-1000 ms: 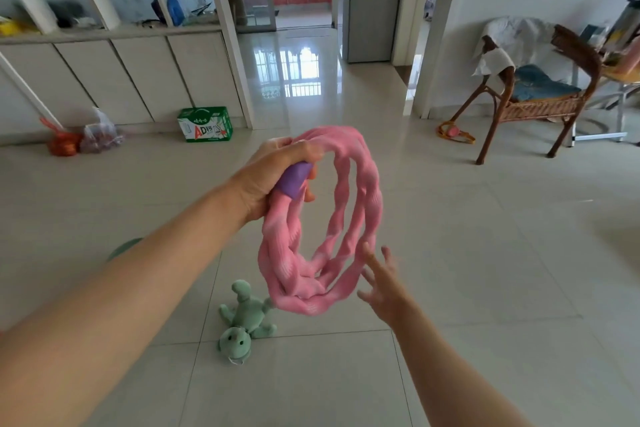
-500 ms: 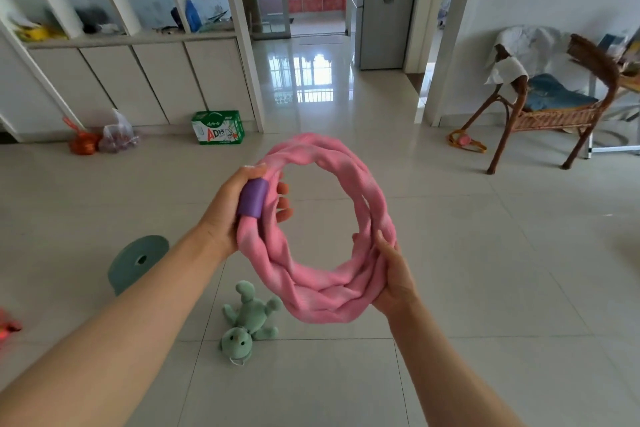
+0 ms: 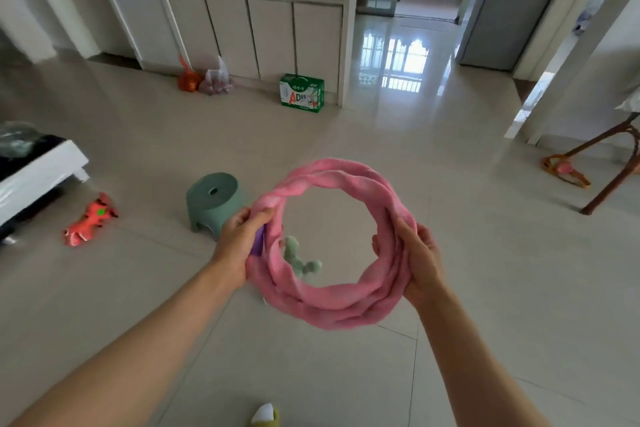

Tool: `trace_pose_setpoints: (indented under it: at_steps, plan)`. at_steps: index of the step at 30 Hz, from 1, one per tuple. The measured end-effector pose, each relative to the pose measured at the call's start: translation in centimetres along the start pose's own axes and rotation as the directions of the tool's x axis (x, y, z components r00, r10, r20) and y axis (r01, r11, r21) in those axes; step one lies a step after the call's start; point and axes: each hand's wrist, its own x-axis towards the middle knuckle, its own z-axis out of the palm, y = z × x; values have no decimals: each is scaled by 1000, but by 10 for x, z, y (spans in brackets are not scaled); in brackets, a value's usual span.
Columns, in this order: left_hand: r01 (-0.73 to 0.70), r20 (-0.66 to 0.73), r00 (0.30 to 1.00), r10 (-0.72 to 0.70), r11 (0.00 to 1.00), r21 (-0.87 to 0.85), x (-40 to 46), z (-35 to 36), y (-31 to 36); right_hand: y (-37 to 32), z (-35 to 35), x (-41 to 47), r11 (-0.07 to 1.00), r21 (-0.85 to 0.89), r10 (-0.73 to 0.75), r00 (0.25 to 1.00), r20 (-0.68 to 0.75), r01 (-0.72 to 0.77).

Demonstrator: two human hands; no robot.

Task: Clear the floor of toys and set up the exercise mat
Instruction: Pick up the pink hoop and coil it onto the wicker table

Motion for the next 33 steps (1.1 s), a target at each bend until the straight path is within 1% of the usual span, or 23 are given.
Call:
trace_pose_setpoints:
  at_steps: [3,6,11,14,16,18,21,23,25,26,27,28,29,30,31,33]
  plan:
    - [-36,-78,996,34,999,-24,-17,-31,0,12,24,-7,995,-91,47,999,-6,-47]
    - [-55,-94,994,49,997,-57,-33,-61,5,25,45,-16,978,-202,55,998,-21,-58]
    - [-118,-115,986,121,993,28,-71,-120,15,48,87,-48,924,-380,58,998,6,-51]
    - [-63,-121,991,64,998,8,-103,-159,16,66,111,-74,882,-465,108,993,42,-76]
    - [-20,-181,983,22,1000,9,-125,-191,10,82,128,-94,871,-480,156,986,64,-107]
    - [-15,-262,965,5,999,-37,-146,-219,6,99,143,-112,858,-495,199,977,82,-133]
    - [-84,-365,931,23,985,-150,-177,-265,-2,127,170,-144,832,-536,250,959,132,-143]
    - [-139,-455,890,41,973,-183,-203,-303,-7,148,194,-172,823,-547,290,940,179,-150]
    - [-170,-533,846,27,961,-220,-223,-334,-11,161,214,-192,826,-538,336,912,235,-166]
    - [-185,-574,819,17,954,-237,-234,-348,-13,168,222,-201,833,-517,387,875,291,-196]
    - [-215,-628,778,8,943,-255,-248,-368,-15,178,234,-213,842,-491,441,809,388,-223]
    - [-236,-661,750,-5,932,-275,-256,-378,-17,182,239,-220,861,-440,467,736,490,-253]
    - [-259,-695,718,-22,919,-297,-265,-390,-18,188,245,-229,875,-397,475,648,596,-276]
    - [-297,-735,677,-35,901,-317,-279,-406,-21,196,256,-242,876,-389,481,550,683,-284]
    - [-328,-762,646,-48,884,-334,-289,-418,-23,204,264,-253,881,-387,473,470,746,-272]
    - [-368,-795,602,-74,858,-358,-307,-437,-27,218,282,-272,873,-405,483,361,798,-271]
